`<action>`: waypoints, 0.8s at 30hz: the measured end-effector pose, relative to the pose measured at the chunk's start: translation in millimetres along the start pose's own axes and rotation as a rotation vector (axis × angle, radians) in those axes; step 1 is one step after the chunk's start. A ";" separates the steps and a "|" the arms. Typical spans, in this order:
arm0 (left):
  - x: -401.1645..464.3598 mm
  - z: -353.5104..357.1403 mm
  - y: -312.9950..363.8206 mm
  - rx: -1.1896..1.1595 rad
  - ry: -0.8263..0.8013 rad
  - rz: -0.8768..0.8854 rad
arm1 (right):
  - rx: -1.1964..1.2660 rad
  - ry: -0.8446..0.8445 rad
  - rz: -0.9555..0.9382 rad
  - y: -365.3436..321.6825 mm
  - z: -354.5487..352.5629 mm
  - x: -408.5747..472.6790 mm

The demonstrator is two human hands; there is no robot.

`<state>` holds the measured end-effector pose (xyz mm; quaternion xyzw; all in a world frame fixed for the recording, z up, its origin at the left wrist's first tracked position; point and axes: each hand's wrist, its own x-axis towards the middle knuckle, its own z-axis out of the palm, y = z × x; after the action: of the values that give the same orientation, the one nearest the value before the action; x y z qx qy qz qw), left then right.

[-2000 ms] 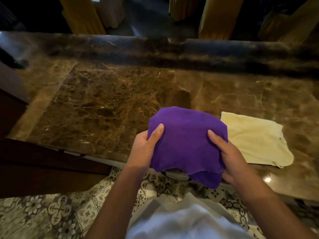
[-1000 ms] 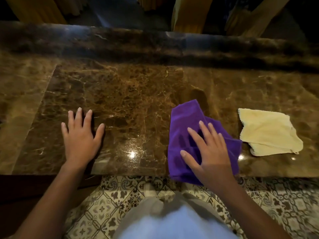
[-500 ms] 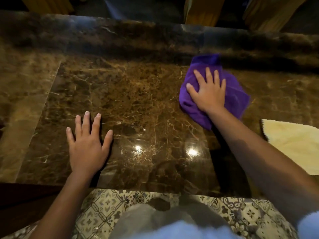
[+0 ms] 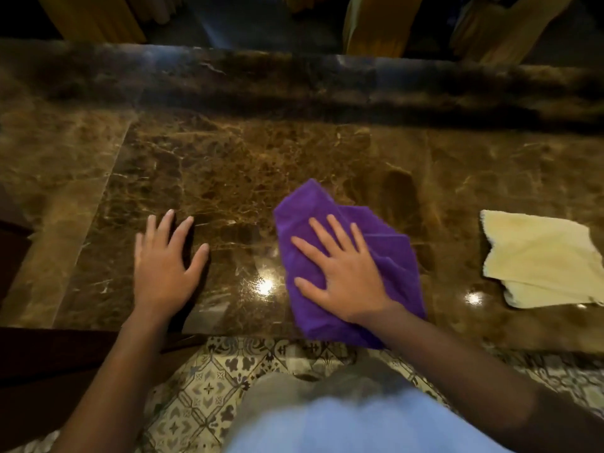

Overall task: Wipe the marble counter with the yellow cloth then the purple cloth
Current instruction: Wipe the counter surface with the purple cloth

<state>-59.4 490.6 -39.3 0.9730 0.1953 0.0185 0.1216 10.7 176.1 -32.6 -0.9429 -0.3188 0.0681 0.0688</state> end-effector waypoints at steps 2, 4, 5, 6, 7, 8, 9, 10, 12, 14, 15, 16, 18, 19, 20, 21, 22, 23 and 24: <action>-6.8 -7.3 -30.4 0.064 0.022 -0.074 | -0.020 0.051 0.170 49.1 -5.6 -18.9; -12.9 -11.4 -53.9 0.095 0.009 -0.159 | -0.037 0.087 0.379 96.8 -14.1 -19.3; -14.7 -10.1 -59.6 0.102 -0.001 -0.167 | -0.047 0.099 0.468 116.4 -18.6 -11.1; -15.4 -8.8 -61.6 0.104 -0.004 -0.164 | -0.047 0.104 0.533 131.5 -22.1 2.9; -15.9 -7.9 -60.4 0.101 -0.003 -0.163 | -0.029 0.104 0.578 141.6 -26.2 20.9; -16.6 -7.2 -58.4 0.094 -0.005 -0.165 | -0.004 0.099 0.613 147.5 -30.9 42.4; -17.6 -7.1 -56.4 0.087 -0.003 -0.166 | 0.024 0.095 0.641 149.6 -35.8 65.6; -18.0 -8.0 -54.8 0.078 0.004 -0.167 | 0.051 0.088 0.661 147.8 -41.1 88.4; -18.1 -9.0 -54.9 0.076 0.024 -0.167 | 0.089 0.061 0.649 132.7 -46.7 124.7; -18.5 -8.4 -56.6 0.092 0.027 -0.171 | 0.102 0.054 0.522 97.4 -44.5 142.6; -18.4 -8.4 -56.4 0.089 0.030 -0.171 | 0.107 0.062 0.428 73.7 -39.6 142.8; -18.4 -9.1 -55.1 0.081 0.032 -0.173 | 0.113 0.069 0.326 47.8 -34.7 136.6; -18.0 -9.8 -54.0 0.085 0.031 -0.170 | 0.101 0.046 0.129 -3.6 -21.3 108.7; -17.4 -9.8 -54.6 0.092 0.029 -0.167 | 0.083 0.024 0.038 -25.5 -13.8 89.6; -17.2 -10.4 -55.3 0.095 0.027 -0.169 | 0.068 0.012 -0.047 -44.6 -7.3 66.8; -17.4 -10.6 -55.9 0.092 0.027 -0.173 | 0.060 0.010 -0.117 -58.0 -0.2 42.6; -17.8 -10.5 -55.6 0.085 0.031 -0.176 | 0.058 0.013 -0.159 -64.5 5.2 18.5; -18.3 -10.1 -54.3 0.081 0.032 -0.179 | 0.061 0.019 -0.170 -63.4 8.1 -3.4; -18.4 -10.4 -53.1 0.079 0.029 -0.180 | 0.068 0.025 -0.156 -56.3 9.5 -21.3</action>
<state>-97.1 533.4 -42.0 0.9552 0.2843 0.0138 0.0815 -41.0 208.3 -30.4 -0.9131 -0.3879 0.0613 0.1097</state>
